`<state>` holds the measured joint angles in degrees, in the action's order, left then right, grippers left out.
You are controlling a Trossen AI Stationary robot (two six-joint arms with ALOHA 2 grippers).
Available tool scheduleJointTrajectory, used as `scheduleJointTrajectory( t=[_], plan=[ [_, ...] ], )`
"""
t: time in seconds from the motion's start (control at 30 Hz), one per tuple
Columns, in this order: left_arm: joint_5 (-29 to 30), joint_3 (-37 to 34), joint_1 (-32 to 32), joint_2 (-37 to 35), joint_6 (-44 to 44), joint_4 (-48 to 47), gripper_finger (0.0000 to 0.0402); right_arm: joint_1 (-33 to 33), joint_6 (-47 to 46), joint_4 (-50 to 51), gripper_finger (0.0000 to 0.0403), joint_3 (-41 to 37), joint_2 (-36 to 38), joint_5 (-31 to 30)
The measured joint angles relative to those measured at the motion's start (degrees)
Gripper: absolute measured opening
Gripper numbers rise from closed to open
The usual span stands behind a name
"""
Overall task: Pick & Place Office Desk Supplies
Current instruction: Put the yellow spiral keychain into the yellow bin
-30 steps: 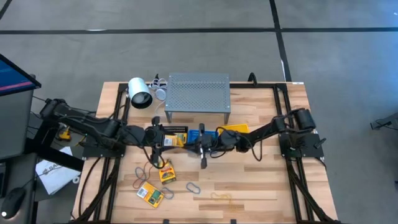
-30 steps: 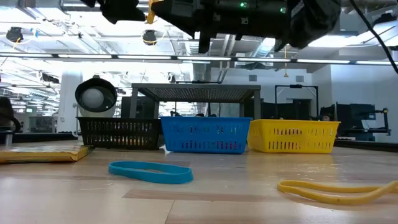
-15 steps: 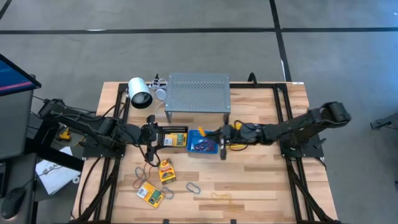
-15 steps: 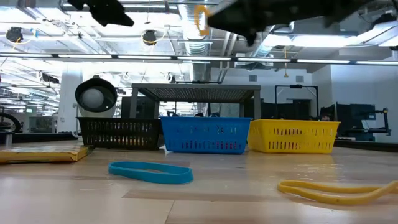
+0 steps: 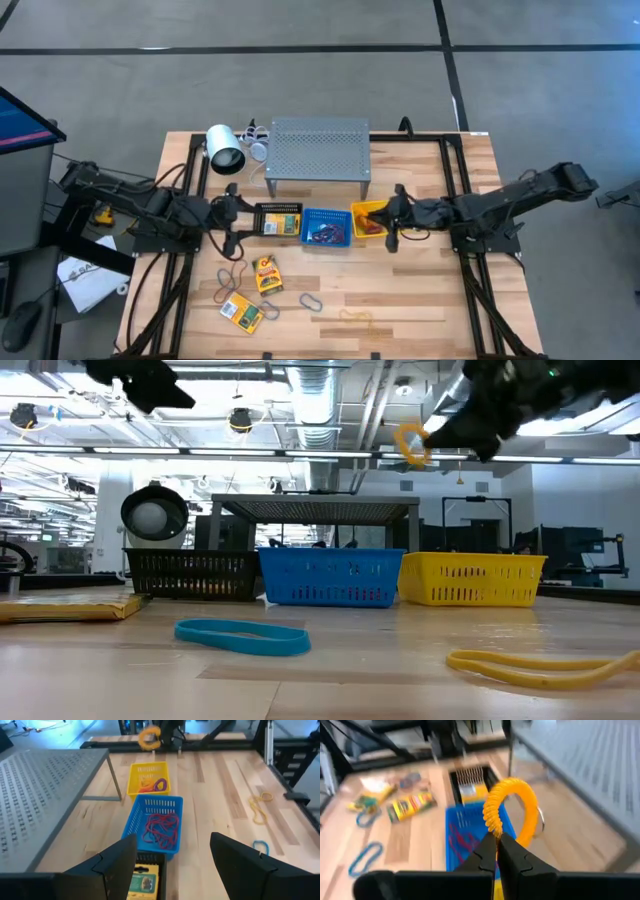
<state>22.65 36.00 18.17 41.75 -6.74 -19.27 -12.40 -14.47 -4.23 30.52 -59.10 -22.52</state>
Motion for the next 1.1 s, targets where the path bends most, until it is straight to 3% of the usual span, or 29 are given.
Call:
scheduleJointTrajectory(
  t=[0.4,1.1],
  plan=[
    [-0.01,-7.06,0.02,-5.00,-2.58,4.34,0.0246,0.04,-12.31,18.89,0.0002,-0.06,-0.24,0.01],
    [-0.03,-7.29,0.02,-4.40,-2.75,5.59,0.0246,0.20,-18.60,18.85,0.0003,0.00,-12.36,3.28]
  ],
)
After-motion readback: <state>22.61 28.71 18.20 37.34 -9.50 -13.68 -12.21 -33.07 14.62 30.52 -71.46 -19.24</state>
